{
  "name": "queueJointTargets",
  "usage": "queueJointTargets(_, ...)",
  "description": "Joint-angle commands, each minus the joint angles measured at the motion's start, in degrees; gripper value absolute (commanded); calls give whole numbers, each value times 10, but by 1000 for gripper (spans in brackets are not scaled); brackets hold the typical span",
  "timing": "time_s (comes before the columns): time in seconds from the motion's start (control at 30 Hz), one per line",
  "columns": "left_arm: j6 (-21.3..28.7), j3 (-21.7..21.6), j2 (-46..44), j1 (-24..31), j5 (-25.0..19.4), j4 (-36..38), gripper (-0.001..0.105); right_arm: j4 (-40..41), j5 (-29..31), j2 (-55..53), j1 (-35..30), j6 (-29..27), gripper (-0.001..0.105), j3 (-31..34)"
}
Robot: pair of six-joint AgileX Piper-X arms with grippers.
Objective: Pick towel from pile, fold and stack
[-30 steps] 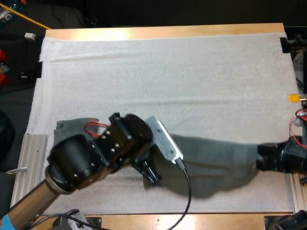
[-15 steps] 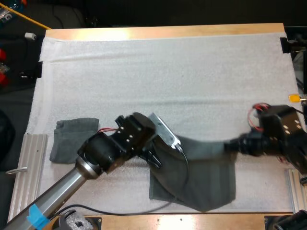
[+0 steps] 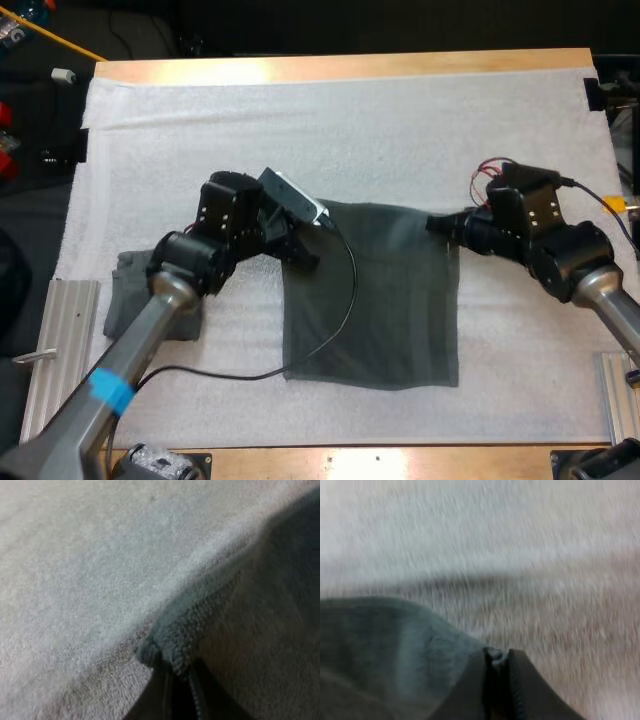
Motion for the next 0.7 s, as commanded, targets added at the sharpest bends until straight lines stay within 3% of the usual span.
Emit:
queueJointTargets(0.0,7,-3,10,2,7,-16,0,-21,8,4,0,2,0,-3)
queueJointTargets(0.3,12,-3,87,5,7,-94,0,-98,48,56,0,2,2,-3)
queueJointTargets(0.4,9,-3,89,5,6,-104,5,-108,52,66,0,4,24,-3)
queueJointTargets(0.5,2,-6,89,5,-3,-110,27,-111,51,70,-1,15,60,-3)
queueJointTargets(0.53,-1,-7,89,5,-7,-110,40,-112,51,70,-1,14,69,-3)
queueJointTargets(0.6,-1,-11,89,5,-7,-102,54,-112,51,70,-1,15,74,-3)
queueJointTargets(0.67,-1,-20,87,5,-7,-72,56,-103,51,66,-1,15,73,-3)
